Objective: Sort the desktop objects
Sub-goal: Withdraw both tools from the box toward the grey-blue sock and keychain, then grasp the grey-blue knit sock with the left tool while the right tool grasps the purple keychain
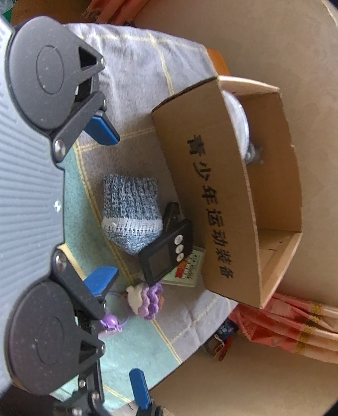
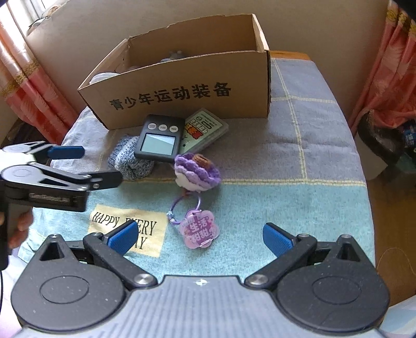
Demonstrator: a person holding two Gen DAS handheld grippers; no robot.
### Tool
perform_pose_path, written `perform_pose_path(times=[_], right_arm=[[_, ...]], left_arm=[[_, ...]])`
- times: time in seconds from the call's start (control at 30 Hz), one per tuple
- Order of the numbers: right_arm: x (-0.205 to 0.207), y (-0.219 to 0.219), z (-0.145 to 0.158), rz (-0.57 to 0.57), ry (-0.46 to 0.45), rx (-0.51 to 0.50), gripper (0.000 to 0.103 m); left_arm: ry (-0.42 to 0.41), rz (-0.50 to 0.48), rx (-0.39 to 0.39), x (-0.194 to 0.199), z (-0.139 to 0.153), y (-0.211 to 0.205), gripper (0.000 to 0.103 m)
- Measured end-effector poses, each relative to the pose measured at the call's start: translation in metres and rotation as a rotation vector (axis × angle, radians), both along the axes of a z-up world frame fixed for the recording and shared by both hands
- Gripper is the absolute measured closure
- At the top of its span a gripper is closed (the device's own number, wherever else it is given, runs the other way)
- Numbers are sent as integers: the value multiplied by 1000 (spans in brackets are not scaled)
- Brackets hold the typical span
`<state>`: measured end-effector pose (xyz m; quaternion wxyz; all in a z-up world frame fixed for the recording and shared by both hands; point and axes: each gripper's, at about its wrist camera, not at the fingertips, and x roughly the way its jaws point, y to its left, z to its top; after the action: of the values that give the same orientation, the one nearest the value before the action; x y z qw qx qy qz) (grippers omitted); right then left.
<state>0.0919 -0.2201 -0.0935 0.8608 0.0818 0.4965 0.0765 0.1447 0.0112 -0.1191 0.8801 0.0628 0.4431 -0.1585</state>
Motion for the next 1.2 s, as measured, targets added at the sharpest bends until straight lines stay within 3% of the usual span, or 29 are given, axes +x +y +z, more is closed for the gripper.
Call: perform_pose_path(times=[0.47, 0.93, 1.07, 1.2], right_arm=[[4, -10, -8, -34, 27, 18, 0], [4, -12, -9, -48, 21, 38, 0], [4, -12, -11, -46, 19, 27, 0], [8, -11, -12, -19, 5, 9, 0]], left_arm=[[-24, -29, 11, 24, -25, -13, 7], [-21, 23, -50, 21, -22, -11, 34], [-46, 24, -11, 15, -14, -15, 34], [-19, 48, -11, 12, -13, -13, 34]])
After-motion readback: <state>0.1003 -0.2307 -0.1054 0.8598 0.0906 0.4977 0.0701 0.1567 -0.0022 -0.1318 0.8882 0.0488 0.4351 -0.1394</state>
